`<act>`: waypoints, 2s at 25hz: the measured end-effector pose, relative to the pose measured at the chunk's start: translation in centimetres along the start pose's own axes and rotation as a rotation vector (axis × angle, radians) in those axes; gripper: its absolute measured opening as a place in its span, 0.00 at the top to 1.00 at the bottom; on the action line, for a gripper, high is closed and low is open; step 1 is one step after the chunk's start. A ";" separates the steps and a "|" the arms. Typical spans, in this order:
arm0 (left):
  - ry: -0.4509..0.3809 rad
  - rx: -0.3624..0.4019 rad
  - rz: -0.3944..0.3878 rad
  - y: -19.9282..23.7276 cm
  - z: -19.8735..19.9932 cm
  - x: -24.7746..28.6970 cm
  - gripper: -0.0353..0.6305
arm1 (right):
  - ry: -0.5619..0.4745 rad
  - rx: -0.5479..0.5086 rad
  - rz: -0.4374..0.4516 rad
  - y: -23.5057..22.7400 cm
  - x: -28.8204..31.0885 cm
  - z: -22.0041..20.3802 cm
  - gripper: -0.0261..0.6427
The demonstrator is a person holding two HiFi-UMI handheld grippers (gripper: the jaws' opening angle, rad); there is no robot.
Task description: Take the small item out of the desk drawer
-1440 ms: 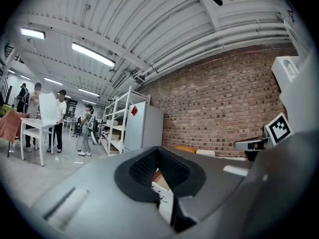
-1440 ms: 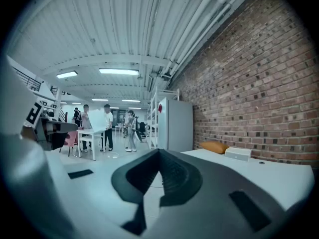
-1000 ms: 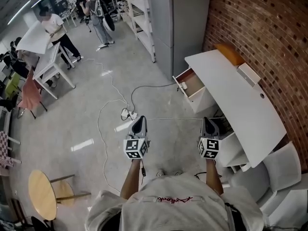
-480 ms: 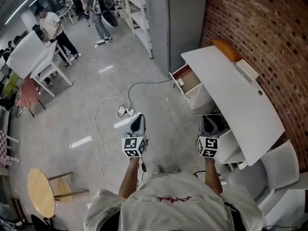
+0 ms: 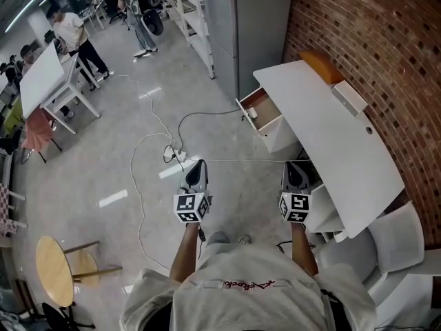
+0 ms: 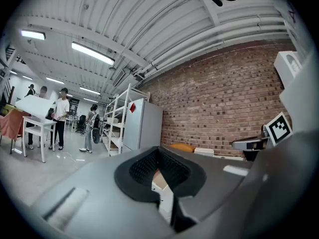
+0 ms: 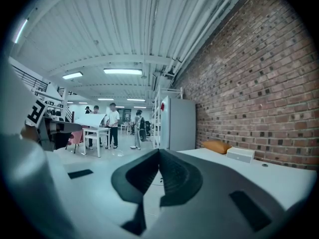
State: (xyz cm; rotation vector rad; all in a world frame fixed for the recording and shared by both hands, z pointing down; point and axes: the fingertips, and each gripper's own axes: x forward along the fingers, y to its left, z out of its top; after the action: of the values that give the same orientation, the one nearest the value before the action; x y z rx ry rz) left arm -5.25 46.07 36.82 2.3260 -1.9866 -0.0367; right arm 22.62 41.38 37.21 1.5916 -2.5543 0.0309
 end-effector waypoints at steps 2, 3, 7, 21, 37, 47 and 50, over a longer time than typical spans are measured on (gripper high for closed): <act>0.002 0.000 0.001 -0.3 -0.3 0.1 0.93 | 0.003 -0.001 0.007 -0.1 0.2 -0.2 0.94; 0.005 0.003 0.002 -0.4 -0.6 0.1 0.93 | 0.005 0.000 0.011 -0.2 0.3 -0.3 0.94; 0.006 -0.005 0.009 -0.4 -1.0 0.5 0.93 | 0.019 -0.002 0.014 -0.6 0.8 -1.0 0.94; -0.006 -0.024 -0.005 3.6 -0.9 7.8 0.93 | 0.025 -0.002 -0.004 -1.4 8.4 -1.0 0.94; -0.045 -0.016 -0.079 12.1 3.9 22.6 0.93 | -0.023 -0.013 -0.082 -2.7 23.6 4.5 0.94; -0.033 -0.028 -0.105 16.7 3.3 29.1 0.93 | -0.021 -0.024 -0.119 -2.5 30.8 5.1 0.94; -0.028 -0.036 -0.115 17.6 3.2 30.7 0.93 | -0.012 -0.024 -0.128 -2.4 32.1 4.9 0.94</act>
State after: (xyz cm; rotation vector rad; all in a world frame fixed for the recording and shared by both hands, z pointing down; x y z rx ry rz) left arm -17.93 12.88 36.13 2.4280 -1.8459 -0.1118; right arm 10.38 11.26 36.13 1.7481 -2.4456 -0.0217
